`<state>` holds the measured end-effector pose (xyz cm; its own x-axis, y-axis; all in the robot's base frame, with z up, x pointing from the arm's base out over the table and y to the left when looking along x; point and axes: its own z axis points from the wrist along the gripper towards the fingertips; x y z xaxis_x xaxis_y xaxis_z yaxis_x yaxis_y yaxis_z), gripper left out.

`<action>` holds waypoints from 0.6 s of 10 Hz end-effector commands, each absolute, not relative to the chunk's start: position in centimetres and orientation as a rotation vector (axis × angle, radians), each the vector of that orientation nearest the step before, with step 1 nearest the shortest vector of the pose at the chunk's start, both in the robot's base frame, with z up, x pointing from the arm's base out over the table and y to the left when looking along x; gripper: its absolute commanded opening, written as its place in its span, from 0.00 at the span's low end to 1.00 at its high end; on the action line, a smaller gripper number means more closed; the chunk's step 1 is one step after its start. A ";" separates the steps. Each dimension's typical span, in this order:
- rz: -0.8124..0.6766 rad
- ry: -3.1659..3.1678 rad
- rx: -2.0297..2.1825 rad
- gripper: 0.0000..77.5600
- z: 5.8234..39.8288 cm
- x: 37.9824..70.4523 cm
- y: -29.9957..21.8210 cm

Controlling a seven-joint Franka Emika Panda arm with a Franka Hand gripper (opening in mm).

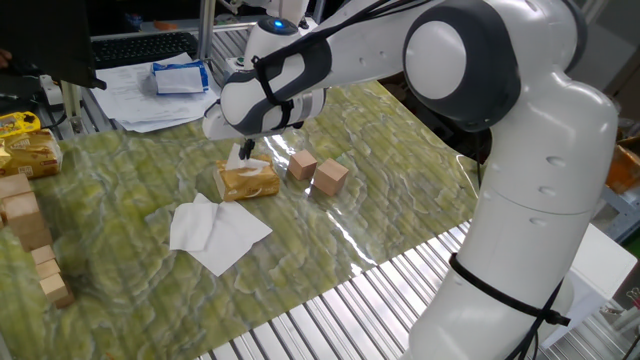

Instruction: Pull out a napkin

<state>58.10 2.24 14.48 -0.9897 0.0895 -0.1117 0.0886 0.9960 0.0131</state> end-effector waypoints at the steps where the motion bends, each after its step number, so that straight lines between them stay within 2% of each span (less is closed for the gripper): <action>1: 0.008 3.058 0.139 0.02 18.1 59.2 2.6; 4: 0.003 3.109 0.148 0.02 21.3 59.3 2.6; 6: -0.027 3.152 0.165 0.02 25.2 58.9 2.2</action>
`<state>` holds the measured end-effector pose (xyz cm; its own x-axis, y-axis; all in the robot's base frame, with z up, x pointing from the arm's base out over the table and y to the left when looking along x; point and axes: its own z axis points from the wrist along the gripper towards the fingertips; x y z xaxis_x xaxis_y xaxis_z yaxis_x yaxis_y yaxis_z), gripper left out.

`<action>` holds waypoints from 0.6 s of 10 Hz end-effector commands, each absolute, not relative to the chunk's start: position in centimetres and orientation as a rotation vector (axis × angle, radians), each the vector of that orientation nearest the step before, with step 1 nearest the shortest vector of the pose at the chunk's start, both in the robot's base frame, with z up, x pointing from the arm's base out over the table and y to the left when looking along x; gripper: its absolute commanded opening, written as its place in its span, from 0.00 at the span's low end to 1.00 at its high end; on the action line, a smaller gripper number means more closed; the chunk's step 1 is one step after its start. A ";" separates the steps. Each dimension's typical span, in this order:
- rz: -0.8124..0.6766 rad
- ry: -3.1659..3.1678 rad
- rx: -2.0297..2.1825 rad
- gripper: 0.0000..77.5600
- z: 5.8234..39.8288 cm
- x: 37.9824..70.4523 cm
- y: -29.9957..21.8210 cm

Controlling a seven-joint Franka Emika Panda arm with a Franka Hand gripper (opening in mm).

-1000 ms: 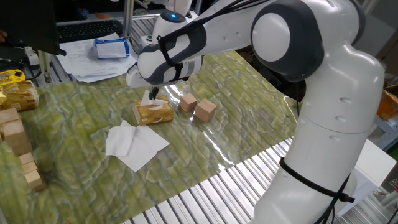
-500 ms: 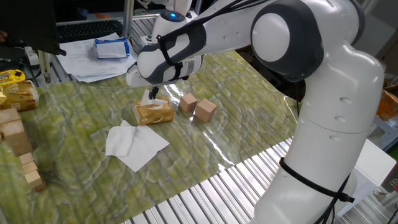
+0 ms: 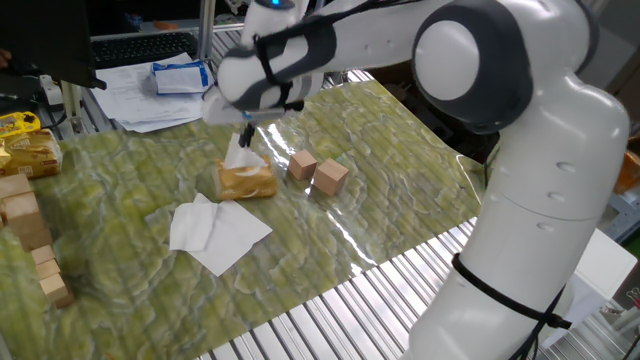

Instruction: Pull out a napkin

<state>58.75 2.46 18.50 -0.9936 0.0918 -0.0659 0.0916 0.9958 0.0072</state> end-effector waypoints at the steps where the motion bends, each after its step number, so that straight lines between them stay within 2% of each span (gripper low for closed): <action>1: -0.025 3.175 0.165 0.02 27.0 58.5 1.8; 3: -0.022 3.216 0.158 0.02 30.5 57.5 0.9; 5: -0.022 3.225 0.152 0.02 30.9 57.6 0.7; 6: -0.023 3.222 0.151 0.02 29.6 58.4 1.2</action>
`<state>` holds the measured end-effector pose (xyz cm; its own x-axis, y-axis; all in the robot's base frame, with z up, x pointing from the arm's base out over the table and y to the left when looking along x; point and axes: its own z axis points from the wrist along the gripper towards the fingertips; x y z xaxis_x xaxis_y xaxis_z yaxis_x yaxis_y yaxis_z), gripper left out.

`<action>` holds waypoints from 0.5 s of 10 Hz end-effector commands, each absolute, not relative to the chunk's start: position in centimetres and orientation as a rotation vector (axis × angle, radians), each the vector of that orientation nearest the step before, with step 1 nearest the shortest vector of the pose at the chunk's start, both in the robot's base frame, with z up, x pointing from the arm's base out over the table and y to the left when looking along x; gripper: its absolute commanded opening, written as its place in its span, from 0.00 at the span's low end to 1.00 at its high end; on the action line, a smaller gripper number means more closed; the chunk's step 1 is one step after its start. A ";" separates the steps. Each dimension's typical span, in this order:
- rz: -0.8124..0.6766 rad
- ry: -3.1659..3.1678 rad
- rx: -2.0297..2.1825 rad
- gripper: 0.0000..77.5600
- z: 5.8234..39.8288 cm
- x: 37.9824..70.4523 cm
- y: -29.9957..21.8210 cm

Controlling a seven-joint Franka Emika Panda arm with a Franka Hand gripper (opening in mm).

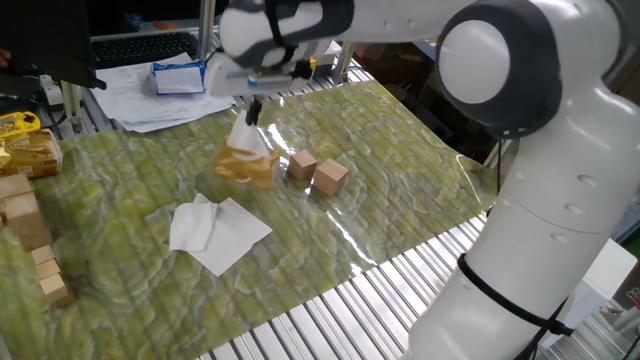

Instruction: Pull out a napkin

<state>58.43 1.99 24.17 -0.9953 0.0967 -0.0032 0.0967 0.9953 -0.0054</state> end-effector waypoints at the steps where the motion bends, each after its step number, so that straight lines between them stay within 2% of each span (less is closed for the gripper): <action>1: -0.016 3.211 0.143 0.02 27.6 59.0 1.8; 3: -0.021 3.196 0.147 0.02 27.2 59.1 1.9; 5: -0.021 3.225 0.139 0.02 29.4 58.7 1.2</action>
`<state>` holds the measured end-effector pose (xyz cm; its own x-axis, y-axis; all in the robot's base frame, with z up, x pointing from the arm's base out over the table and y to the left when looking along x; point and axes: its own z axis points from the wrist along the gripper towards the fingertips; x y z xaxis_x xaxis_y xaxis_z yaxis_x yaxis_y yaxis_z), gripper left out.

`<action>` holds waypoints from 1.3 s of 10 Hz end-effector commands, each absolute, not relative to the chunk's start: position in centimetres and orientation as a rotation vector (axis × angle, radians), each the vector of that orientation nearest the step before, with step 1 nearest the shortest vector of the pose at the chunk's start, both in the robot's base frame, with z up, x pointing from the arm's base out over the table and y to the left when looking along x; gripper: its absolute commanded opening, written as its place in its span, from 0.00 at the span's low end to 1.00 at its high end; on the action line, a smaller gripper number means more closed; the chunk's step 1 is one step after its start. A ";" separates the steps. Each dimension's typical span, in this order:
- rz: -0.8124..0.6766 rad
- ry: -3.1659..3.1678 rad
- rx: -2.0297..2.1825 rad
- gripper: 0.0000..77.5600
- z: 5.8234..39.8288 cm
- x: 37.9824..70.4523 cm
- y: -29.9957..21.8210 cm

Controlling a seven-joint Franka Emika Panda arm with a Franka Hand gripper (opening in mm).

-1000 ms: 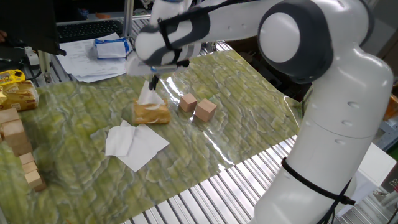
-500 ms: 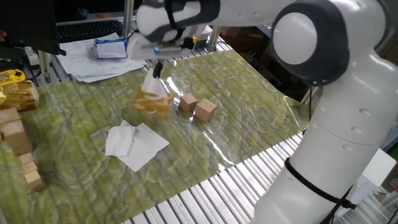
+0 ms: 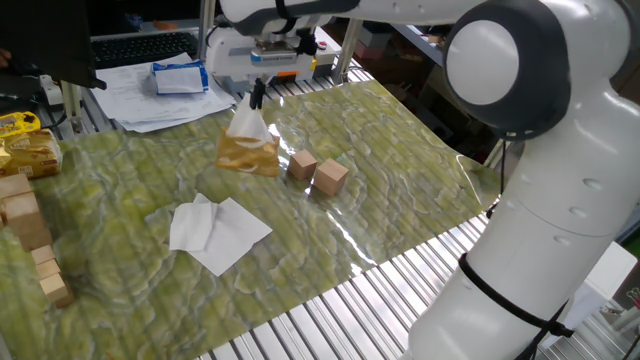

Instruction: Pull out a napkin

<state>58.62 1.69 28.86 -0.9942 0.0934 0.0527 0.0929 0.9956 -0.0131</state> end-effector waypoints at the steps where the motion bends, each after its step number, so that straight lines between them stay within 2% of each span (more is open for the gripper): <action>1: 0.020 -3.045 -0.129 0.02 29.5 58.7 1.2; 5: 0.018 -3.068 -0.127 0.02 25.1 59.6 2.1; 7: 0.020 -3.069 -0.142 0.02 26.2 59.3 1.9; 8: 0.012 -3.053 -0.134 0.02 28.7 58.9 1.2; 9: 0.006 -3.027 -0.117 0.02 29.1 59.2 1.0; 11: -0.022 -3.094 -0.143 0.02 27.0 58.9 1.7; 12: -0.160 -3.099 -0.165 0.02 27.4 58.6 1.5; 13: -0.582 -2.986 -0.257 0.02 28.9 58.7 0.9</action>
<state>59.01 1.52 27.20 -0.9917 0.0845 0.0966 0.0836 0.9964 -0.0133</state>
